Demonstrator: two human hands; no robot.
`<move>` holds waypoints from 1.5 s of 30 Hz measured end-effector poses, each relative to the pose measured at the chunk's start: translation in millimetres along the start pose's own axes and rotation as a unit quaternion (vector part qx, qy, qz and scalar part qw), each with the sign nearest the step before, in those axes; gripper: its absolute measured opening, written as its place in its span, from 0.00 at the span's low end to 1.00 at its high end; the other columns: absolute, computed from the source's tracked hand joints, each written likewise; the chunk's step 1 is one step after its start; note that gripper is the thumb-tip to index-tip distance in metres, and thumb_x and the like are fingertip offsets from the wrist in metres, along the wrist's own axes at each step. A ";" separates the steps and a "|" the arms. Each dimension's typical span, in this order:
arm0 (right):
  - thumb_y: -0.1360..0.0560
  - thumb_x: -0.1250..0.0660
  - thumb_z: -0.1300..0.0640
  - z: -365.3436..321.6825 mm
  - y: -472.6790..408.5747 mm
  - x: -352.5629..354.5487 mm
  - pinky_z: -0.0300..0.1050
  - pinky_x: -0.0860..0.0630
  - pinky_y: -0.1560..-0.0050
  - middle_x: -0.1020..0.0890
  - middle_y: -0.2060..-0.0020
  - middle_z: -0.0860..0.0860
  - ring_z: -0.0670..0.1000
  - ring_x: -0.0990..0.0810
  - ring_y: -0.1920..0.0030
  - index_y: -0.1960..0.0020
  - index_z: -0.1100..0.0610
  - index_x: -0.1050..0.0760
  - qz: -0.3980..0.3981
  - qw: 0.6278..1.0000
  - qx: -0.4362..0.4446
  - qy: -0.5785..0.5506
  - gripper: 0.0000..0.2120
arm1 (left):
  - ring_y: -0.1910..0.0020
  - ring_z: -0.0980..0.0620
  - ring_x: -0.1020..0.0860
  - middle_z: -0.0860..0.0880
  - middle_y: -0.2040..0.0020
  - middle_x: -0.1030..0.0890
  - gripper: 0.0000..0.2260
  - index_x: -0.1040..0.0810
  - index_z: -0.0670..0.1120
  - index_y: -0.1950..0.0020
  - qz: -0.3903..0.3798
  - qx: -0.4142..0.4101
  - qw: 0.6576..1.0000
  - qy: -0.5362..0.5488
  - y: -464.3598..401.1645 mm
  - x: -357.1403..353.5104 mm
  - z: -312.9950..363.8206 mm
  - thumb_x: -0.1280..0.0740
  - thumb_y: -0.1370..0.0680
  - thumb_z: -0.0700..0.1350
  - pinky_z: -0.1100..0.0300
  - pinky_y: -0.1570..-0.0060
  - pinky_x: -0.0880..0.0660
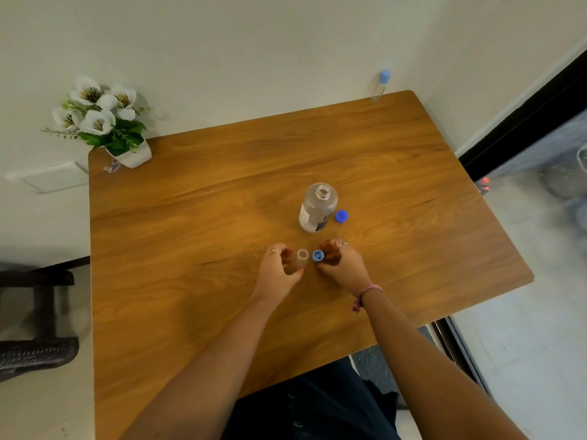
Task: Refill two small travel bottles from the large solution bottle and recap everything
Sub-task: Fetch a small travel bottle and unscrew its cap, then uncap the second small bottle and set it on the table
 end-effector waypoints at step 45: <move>0.22 0.37 0.61 -115.7 -364.0 273.7 0.46 0.26 0.45 0.29 0.38 0.58 0.58 0.21 0.46 0.36 0.59 0.28 0.134 0.971 0.110 0.165 0.15 | 0.50 0.51 0.21 0.52 0.53 0.20 0.09 0.21 0.49 0.50 0.160 -0.028 0.975 0.153 -226.0 13.1 264.8 0.37 0.22 0.36 0.59 0.48 0.23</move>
Point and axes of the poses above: each hand's wrist, its own y-axis away from the middle knuckle, its own x-axis out of the back of the hand, z = x × y, the point moved 6 cm from there along -y, towards the middle knuckle
